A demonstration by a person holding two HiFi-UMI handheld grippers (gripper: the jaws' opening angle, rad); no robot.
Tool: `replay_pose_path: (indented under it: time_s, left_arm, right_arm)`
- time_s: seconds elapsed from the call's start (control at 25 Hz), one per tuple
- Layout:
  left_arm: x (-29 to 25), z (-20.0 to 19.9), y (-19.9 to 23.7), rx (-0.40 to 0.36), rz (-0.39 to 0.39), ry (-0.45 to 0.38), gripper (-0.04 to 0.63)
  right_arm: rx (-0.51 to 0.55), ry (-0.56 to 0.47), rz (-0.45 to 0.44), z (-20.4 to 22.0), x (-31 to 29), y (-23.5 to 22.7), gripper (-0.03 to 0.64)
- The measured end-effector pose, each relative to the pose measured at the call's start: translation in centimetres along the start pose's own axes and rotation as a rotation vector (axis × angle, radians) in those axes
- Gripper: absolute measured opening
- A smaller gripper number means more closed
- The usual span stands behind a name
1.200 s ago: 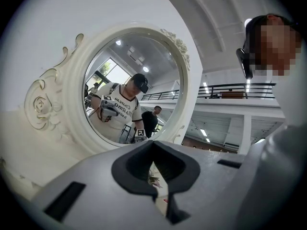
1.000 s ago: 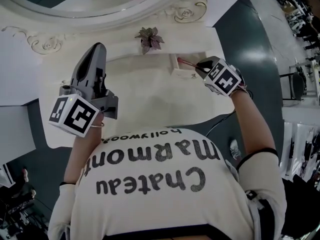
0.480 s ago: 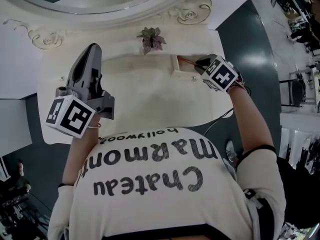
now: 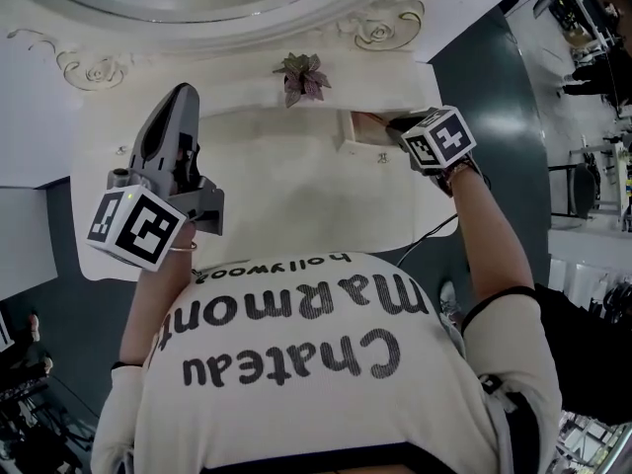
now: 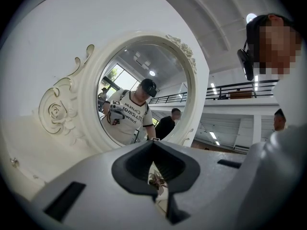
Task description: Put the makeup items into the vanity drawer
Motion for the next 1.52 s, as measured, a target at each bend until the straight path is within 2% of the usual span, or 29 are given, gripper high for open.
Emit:
replay_pose_path:
  time_s: [0.32, 0.72, 1.52]
  left_arm:
    - [-0.2, 0.0, 0.1, 0.005, 0.001, 0.002, 0.008]
    - [-0.1, -0.2, 0.3, 0.005, -0.001, -0.001, 0.008]
    - [1.0, -0.1, 0.6, 0.011, -0.003, -0.006, 0.008]
  right_arm:
    - [-0.019, 0.011, 0.018, -0.2, -0.7, -0.3, 0.057]
    - [-0.103, -0.011, 0.016, -0.2, -0.7, -0.9, 0.067]
    - [-0.193, -0.035, 0.065, 0.1, -0.4, -1.6, 0.092]
Point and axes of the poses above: the fingertips, and each gripper's own axes: x backward along the fingers, y to its left, z out of its underside, the point moved 2 cm from there along x, backward along the fingers, and after that the axes turned 7 degrees about y, right-handed, at the moved point
